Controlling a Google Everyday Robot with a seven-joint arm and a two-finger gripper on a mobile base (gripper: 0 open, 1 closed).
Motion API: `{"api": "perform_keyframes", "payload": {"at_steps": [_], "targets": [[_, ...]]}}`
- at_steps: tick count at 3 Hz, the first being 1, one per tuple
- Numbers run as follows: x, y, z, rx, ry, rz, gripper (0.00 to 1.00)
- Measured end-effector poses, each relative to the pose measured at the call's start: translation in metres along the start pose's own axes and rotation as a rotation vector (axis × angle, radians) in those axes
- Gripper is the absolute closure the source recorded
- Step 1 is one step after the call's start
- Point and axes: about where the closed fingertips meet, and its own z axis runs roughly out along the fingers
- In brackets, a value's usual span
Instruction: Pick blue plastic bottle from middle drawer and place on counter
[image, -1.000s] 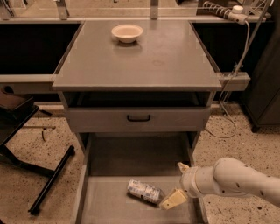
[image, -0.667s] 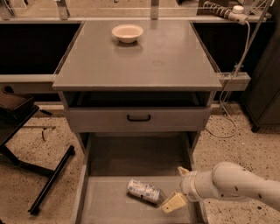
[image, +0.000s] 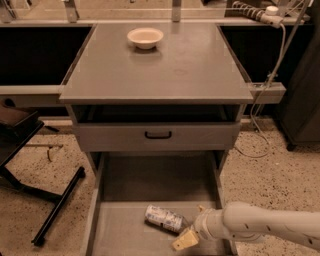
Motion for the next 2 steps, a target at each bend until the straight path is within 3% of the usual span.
{"api": "perform_keyframes", "payload": {"at_steps": [1,2], "targets": [[-0.0031,-0.0020,0.0285,0.026,-0.024,0.036,0.00],[-0.0013,-0.0043,0.0368,0.042,-0.032,0.049,0.00]]}}
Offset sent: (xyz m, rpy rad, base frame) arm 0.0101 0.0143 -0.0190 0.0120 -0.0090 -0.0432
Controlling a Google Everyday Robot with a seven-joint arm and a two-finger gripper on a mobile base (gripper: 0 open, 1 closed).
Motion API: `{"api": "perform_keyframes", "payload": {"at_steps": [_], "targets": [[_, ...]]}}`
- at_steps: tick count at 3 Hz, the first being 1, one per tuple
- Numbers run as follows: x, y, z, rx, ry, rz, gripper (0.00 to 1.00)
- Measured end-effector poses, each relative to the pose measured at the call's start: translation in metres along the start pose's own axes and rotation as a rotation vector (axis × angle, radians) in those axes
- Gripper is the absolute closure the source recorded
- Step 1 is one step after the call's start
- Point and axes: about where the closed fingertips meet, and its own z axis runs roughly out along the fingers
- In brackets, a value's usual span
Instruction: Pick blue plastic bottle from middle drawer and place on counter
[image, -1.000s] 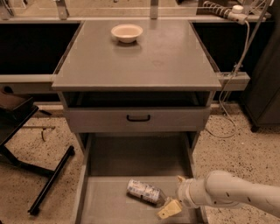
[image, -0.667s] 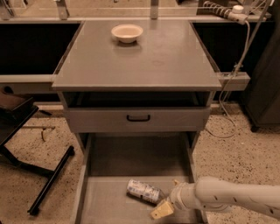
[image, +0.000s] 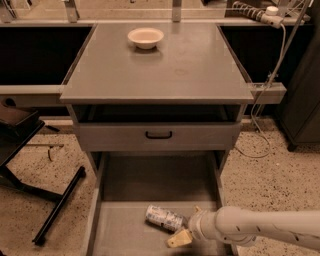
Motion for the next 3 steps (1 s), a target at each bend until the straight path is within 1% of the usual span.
{"api": "perform_keyframes", "payload": {"at_steps": [1,3], "targets": [[-0.004,0.003,0.014,-0.009,-0.006,-0.001,0.00],[-0.011,0.013,0.031,-0.047,-0.029,-0.004,0.00]]}}
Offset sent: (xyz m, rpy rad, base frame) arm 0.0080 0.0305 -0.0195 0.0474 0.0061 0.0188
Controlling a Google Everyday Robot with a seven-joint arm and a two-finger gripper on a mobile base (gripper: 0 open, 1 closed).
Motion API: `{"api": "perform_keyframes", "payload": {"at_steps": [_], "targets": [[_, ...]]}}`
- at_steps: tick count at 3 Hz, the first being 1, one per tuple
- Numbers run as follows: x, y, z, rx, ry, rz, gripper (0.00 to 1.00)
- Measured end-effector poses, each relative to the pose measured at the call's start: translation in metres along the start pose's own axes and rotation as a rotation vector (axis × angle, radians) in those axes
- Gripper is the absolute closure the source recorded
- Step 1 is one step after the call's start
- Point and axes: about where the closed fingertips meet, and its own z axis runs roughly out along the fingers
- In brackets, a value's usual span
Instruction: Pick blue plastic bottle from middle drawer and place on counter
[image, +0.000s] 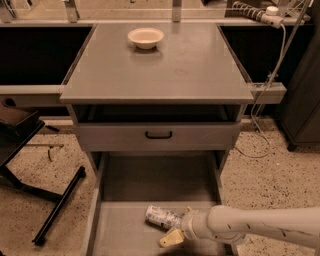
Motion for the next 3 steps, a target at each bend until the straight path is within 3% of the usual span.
{"api": "perform_keyframes", "payload": {"at_steps": [3], "targets": [[-0.009,0.012,0.029,-0.050,0.001,-0.026,0.00]]}}
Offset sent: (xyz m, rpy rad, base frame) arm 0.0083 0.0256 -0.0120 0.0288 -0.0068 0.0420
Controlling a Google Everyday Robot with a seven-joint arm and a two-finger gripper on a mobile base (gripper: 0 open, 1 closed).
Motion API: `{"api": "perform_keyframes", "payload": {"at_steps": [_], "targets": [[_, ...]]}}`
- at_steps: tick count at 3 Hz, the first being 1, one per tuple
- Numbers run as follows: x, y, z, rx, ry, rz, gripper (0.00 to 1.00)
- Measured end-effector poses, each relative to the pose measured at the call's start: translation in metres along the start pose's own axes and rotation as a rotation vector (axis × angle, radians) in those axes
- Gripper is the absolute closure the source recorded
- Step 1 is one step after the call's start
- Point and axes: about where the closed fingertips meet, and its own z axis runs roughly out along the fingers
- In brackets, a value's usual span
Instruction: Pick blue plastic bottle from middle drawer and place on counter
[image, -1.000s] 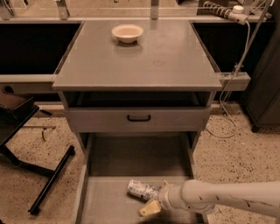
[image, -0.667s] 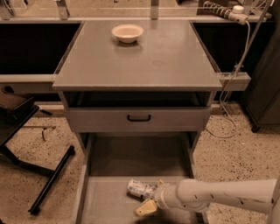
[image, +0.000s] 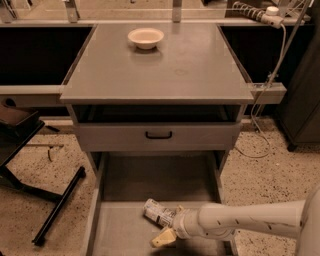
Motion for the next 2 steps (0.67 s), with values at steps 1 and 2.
{"api": "perform_keyframes", "payload": {"at_steps": [1,2], "targets": [[-0.0005,0.0009,0.0018,-0.003,0.002,-0.002,0.14],[-0.0005,0.0009,0.0018,-0.003,0.002,-0.002,0.37]]}}
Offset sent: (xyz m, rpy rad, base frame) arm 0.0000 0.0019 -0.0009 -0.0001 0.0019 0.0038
